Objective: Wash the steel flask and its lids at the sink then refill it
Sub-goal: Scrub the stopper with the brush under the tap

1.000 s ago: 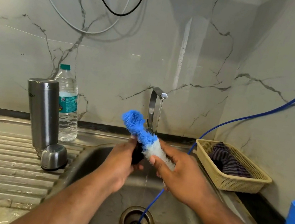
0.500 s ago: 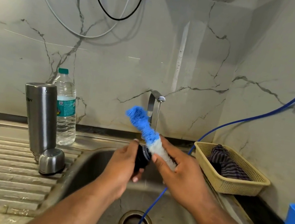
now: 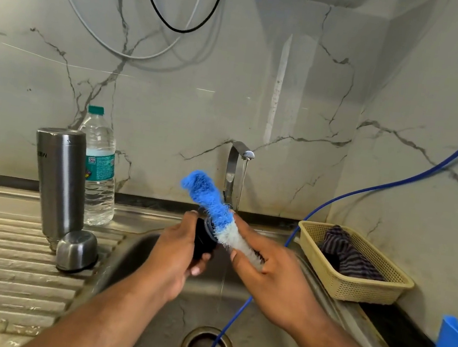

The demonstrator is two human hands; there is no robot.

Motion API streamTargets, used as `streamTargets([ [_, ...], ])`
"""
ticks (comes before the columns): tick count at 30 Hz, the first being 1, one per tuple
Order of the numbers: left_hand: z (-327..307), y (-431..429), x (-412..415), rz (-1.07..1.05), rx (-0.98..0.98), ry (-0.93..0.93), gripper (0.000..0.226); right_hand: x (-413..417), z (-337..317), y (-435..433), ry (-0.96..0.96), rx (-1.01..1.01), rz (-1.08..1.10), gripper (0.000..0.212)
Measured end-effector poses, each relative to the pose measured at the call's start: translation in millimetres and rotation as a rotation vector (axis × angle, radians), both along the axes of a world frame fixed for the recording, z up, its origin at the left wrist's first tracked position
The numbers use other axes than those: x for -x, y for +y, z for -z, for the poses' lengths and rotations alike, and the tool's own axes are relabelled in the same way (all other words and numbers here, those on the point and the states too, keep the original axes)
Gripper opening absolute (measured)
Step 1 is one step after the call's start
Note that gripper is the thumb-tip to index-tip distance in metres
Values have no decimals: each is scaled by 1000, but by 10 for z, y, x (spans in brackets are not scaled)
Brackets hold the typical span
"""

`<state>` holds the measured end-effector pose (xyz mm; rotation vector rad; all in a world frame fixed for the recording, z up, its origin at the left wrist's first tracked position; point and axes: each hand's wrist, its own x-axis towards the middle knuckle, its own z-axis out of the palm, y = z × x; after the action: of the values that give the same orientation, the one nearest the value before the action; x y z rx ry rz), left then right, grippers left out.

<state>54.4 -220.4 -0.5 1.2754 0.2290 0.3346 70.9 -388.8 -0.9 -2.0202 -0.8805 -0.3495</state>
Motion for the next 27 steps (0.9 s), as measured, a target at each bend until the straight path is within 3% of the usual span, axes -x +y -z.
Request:
streamTargets([
  [5,54,-126,50,149,-102,66,40,-88,-18,-10,59,-41,52,61],
  [10,25,23,-11,37,-7,20,40,42,-63,-20,56,10,-22,68],
  [15,57,-81,10,148,-89,44,39,-41,-65,2,89,-56,24,65],
  [19,68,31,-39,33,-48,15,41,25,-61,-44,92,4,-47,66],
  [24,95,-54,-25,119,-129,30,41,-71,-14,-7,69,-21,34,66],
  [27,72,18,-52,54,-88,6,43,-20,-23,-18,86,-5,-30,66],
])
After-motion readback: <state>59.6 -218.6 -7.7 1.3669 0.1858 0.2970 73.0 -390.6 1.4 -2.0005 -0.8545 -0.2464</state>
